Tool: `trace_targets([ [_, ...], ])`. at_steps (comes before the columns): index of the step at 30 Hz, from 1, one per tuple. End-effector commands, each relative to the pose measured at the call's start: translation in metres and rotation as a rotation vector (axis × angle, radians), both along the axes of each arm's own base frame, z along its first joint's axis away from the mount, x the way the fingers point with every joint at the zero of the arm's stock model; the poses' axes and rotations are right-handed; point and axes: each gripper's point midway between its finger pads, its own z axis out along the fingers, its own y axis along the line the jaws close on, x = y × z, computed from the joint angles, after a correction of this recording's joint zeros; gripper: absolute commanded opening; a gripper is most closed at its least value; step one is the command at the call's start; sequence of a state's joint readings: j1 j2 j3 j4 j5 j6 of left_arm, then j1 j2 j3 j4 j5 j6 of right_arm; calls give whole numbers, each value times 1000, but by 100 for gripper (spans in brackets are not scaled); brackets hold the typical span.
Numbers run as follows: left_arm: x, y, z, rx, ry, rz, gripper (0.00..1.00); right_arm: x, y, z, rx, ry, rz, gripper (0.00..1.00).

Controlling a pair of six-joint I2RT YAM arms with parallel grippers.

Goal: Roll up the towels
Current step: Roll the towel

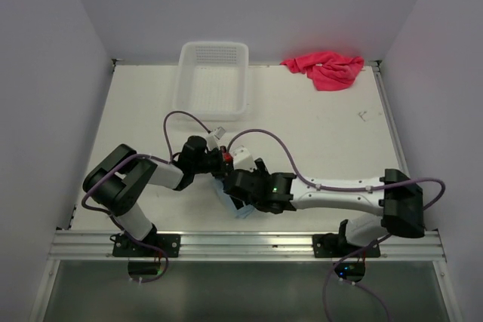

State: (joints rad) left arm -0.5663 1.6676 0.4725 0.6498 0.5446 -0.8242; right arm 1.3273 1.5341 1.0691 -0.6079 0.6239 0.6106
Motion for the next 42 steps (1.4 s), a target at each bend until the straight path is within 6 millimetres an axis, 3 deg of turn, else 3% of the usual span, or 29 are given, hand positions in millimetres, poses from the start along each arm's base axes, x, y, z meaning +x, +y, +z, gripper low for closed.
trace_targets([
  [1,-19,9,-27,73,74,-15,0,-4,16,26,282,98,13,80],
  [3,-18,9,-27,76,73,-14,0,-5,7,14,350,160,-8,82],
  [5,-18,9,-27,76,73,-14,0,2,12,23,509,222,-23,83],
  [6,-18,9,-27,76,73,-14,0,0,5,9,517,256,-37,83],
  [7,-18,9,-27,76,73,-14,0,10,5,10,572,259,-60,83],
  [8,-17,9,-27,78,72,-14,0,4,9,8,610,316,-47,83],
  [9,-17,9,-26,79,66,-12,0,5,3,-4,615,343,-68,83],
  [17,-15,10,-25,91,63,-7,0,5,3,-43,632,431,-93,80],
  [20,-13,12,-23,99,56,-2,0,4,1,-52,618,431,-86,65],
  [21,-11,11,-21,102,43,-1,0,4,-1,-54,614,425,-84,55],
  [24,-4,11,-15,109,28,6,0,6,-3,-52,573,389,-46,38],
  [26,0,11,-10,101,22,13,0,9,-9,-50,519,340,-30,33],
  [28,6,8,-1,87,8,20,0,4,-14,-47,449,313,-12,27],
  [30,15,6,13,68,-19,31,0,16,-20,-39,367,200,-26,23],
  [31,18,6,17,66,-27,40,0,9,-22,-40,309,176,-9,23],
  [37,34,2,75,-11,-121,83,0,15,-32,-39,117,13,-62,22],
  [39,37,2,99,-38,-171,96,0,17,-29,-37,80,-41,-71,22],
  [42,36,4,118,-56,-208,99,0,16,-23,-34,19,-111,-69,23],
])
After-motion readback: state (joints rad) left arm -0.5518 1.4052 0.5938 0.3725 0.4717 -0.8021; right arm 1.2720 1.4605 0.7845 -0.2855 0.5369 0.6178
